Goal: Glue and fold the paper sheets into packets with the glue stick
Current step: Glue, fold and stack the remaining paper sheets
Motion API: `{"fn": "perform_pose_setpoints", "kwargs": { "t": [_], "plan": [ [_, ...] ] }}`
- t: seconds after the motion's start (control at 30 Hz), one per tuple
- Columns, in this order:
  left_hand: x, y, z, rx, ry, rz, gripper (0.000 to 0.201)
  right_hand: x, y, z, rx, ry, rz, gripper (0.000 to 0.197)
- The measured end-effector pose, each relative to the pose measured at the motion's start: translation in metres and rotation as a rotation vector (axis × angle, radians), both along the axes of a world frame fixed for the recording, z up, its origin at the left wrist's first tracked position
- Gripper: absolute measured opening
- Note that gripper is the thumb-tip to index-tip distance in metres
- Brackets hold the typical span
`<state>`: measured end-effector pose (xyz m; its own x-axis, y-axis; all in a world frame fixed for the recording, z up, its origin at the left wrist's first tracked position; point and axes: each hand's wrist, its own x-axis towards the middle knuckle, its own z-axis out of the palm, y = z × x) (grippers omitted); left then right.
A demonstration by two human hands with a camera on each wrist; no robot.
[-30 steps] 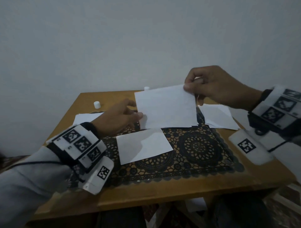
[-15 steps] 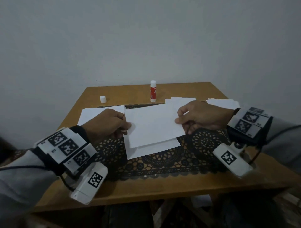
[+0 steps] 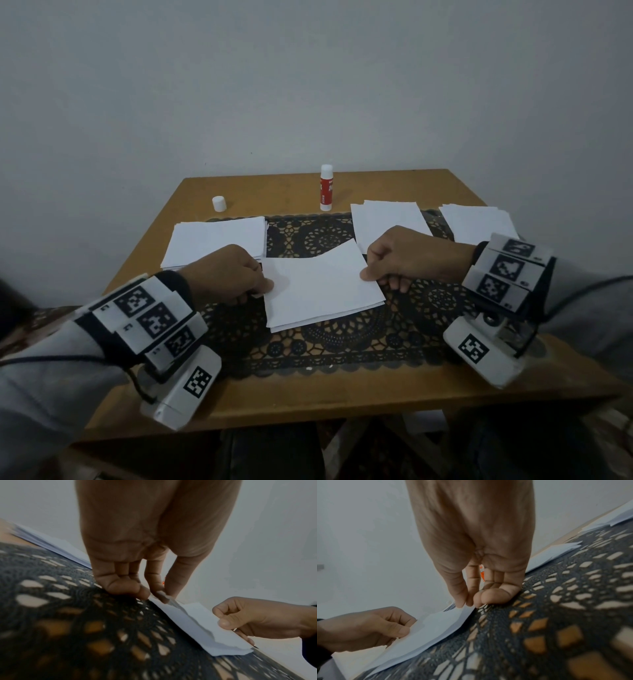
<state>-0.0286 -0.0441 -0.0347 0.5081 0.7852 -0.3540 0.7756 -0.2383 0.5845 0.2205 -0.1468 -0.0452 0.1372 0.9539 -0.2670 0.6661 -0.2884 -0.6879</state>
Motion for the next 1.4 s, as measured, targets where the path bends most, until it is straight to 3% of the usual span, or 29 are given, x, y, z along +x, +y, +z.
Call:
{"fn": "perform_pose_setpoints", "kwargs": {
  "t": [0.67, 0.93, 1.0, 1.1, 1.17, 1.23, 1.33, 1.4],
  "plan": [
    [0.002, 0.001, -0.002, 0.116, 0.096, -0.083, 0.026, 0.0, 0.0, -0.008, 0.077, -0.136, 0.059, 0.027],
    [0.008, -0.004, -0.001, 0.267, 0.208, -0.122, 0.022, -0.009, 0.003, -0.007, 0.078, -0.332, 0.079, 0.029],
    [0.009, -0.012, 0.0, 0.374, 0.245, -0.166, 0.03, -0.012, 0.002, -0.005, 0.085, -0.414, 0.088, 0.032],
    [0.008, -0.022, -0.003, 0.52, 0.298, -0.34, 0.06, -0.015, 0.0, -0.003, 0.105, -0.512, 0.089, 0.027],
    [0.009, -0.026, -0.003, 0.518, 0.378, -0.45, 0.071, -0.025, -0.006, 0.002, 0.131, -0.65, 0.124, 0.024],
    [0.009, -0.024, -0.004, 0.449, 0.465, -0.528, 0.069, -0.046, -0.018, 0.007, 0.082, -0.749, 0.245, 0.041],
    [0.007, -0.019, -0.006, 0.364, 0.556, -0.579, 0.07, -0.087, -0.045, 0.009, -0.165, -0.735, 0.612, 0.085],
    [0.006, -0.017, -0.007, 0.356, 0.576, -0.594, 0.07, -0.097, -0.057, 0.003, -0.207, -0.77, 0.758, 0.094]
  ]
}}
